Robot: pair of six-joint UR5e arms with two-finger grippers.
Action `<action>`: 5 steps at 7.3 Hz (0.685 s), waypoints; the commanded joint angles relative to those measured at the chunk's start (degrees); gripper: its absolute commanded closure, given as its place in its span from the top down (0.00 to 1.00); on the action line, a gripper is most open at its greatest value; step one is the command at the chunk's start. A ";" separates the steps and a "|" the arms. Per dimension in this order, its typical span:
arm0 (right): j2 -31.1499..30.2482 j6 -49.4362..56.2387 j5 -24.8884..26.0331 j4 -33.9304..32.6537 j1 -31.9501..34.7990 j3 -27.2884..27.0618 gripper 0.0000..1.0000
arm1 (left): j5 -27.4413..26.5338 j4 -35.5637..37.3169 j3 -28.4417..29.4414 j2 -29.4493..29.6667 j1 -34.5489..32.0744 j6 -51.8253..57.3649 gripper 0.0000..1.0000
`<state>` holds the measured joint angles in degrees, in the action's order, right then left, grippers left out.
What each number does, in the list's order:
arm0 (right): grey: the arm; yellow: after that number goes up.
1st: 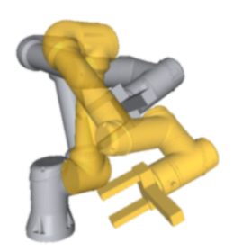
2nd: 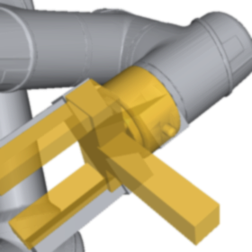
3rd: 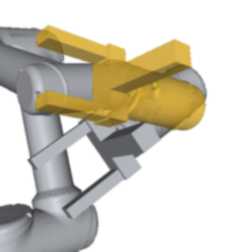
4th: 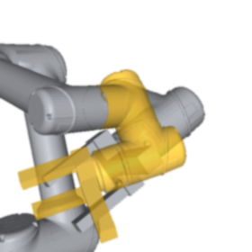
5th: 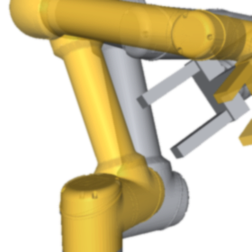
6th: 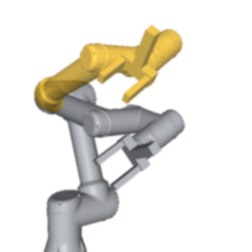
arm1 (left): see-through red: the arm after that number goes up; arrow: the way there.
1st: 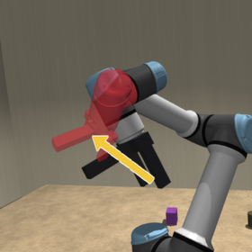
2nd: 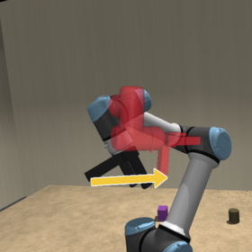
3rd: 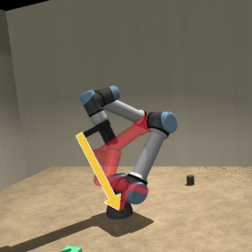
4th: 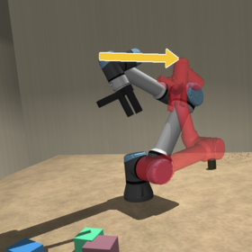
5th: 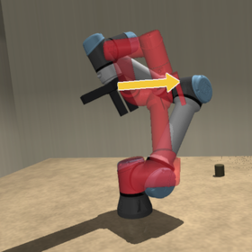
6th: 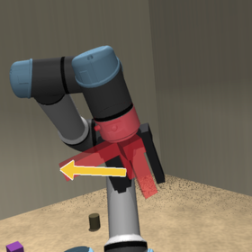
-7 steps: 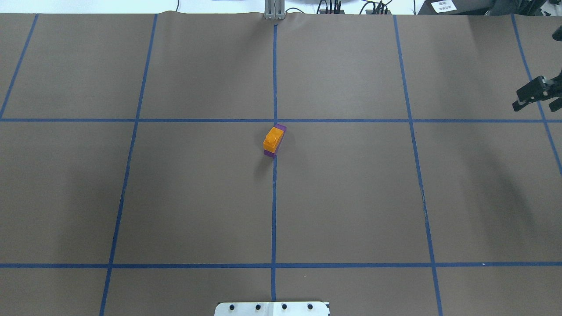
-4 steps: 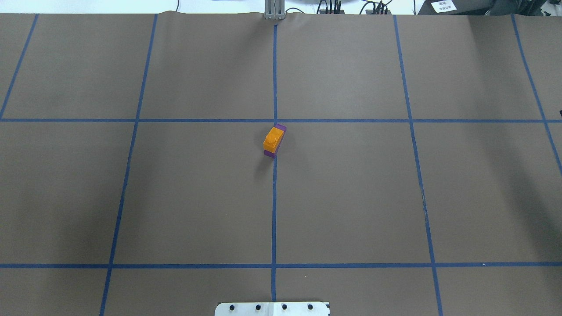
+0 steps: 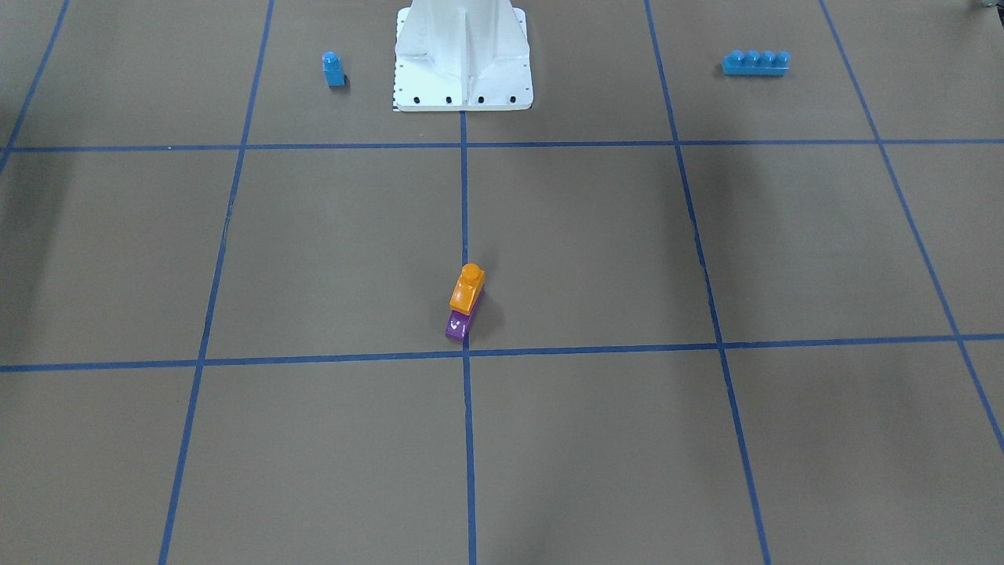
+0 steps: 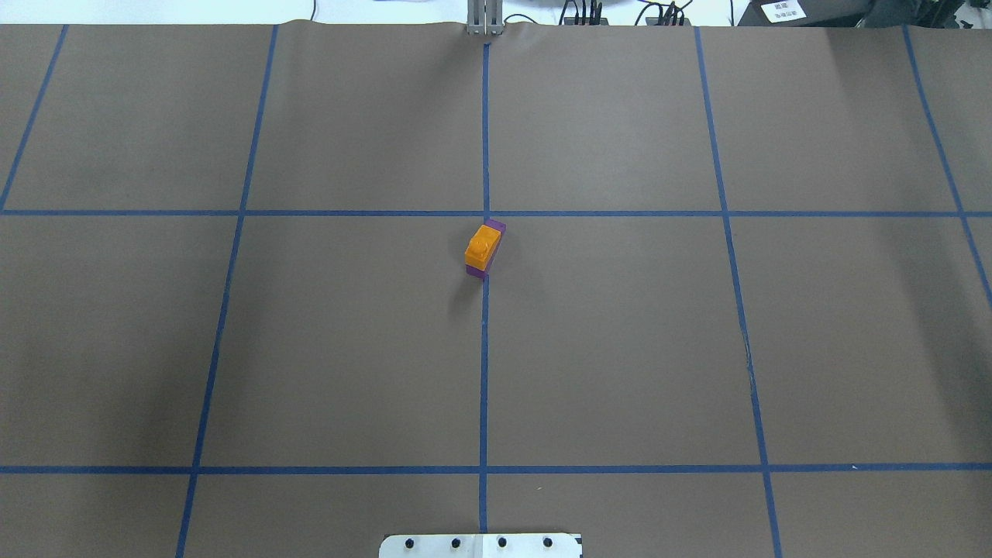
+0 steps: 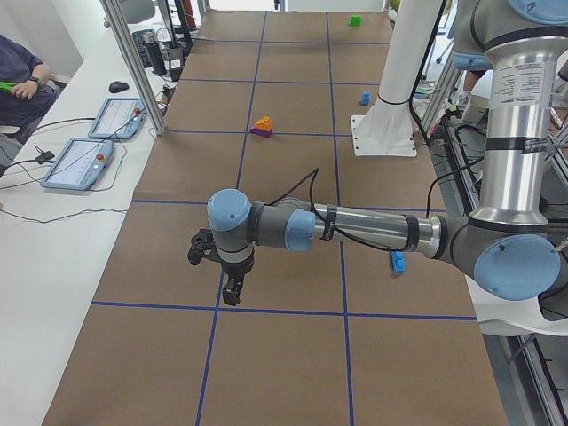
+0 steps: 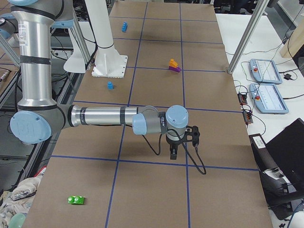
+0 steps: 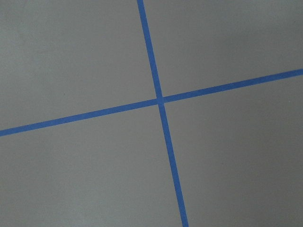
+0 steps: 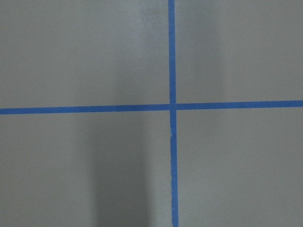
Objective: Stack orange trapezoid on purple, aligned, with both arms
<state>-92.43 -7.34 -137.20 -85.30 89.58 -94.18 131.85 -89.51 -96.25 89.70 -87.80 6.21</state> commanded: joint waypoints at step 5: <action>-1.08 2.94 1.05 -12.08 -1.16 -3.29 1.00 | -0.10 -0.05 0.71 -0.14 0.08 0.20 1.00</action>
<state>-93.17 -5.13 -136.80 -96.51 88.90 -97.28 131.75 -89.49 -95.83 89.58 -87.72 6.37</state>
